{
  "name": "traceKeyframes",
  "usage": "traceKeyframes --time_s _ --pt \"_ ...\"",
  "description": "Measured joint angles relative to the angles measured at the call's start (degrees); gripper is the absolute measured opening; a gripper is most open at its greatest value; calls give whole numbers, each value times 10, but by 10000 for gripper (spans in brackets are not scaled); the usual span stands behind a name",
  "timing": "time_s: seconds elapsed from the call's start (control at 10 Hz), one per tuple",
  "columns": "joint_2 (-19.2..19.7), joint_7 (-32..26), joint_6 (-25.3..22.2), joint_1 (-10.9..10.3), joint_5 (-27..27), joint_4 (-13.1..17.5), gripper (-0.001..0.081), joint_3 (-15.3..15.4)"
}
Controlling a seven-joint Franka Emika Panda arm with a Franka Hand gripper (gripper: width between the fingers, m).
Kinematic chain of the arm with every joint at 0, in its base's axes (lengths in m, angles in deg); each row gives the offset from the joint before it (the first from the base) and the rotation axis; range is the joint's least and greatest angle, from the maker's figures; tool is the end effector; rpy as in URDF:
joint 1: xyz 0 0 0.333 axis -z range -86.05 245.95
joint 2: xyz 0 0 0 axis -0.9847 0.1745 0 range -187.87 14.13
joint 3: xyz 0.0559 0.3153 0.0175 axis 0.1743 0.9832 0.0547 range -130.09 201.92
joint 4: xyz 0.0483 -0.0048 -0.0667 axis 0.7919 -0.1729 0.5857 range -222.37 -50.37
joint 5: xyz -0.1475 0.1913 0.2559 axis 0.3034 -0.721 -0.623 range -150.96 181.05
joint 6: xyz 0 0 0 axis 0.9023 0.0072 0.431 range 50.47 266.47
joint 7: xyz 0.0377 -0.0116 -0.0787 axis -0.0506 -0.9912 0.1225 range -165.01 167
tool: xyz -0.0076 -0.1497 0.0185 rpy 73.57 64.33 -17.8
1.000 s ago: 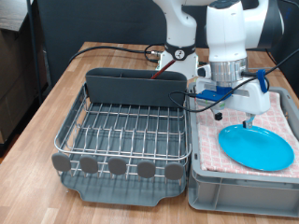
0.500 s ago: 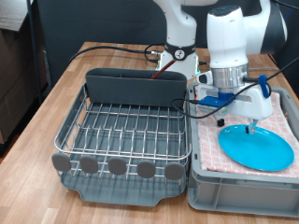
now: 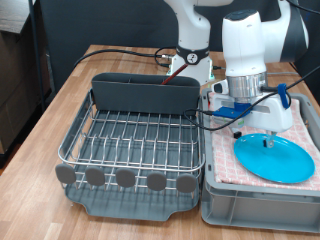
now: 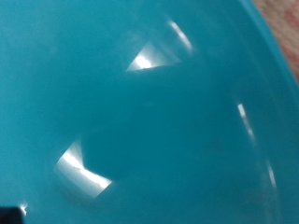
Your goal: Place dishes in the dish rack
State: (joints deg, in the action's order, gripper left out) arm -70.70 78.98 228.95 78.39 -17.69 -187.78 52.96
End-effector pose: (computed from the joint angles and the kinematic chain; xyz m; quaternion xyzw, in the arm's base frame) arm 0.4852 0.1207 0.2190 -0.6738 0.7143 -0.0321 0.1864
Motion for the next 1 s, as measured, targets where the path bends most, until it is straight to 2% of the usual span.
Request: traceKeyframes --time_s 0.1,0.2,0.3,0.5,0.6,0.7,1.0 --pt "0 1 0 -1 0 0 705 -1" --pt "1 2 0 -2 0 0 535 -4" --pt "1 3 0 -2 1 0 535 -5" --pt "2 3 0 -3 1 0 235 -7" --pt "2 3 0 -3 1 0 235 -7" --pt "2 3 -1 -4 3 2 80 -9" --pt "1 13 -20 -23 13 9 57 -34"
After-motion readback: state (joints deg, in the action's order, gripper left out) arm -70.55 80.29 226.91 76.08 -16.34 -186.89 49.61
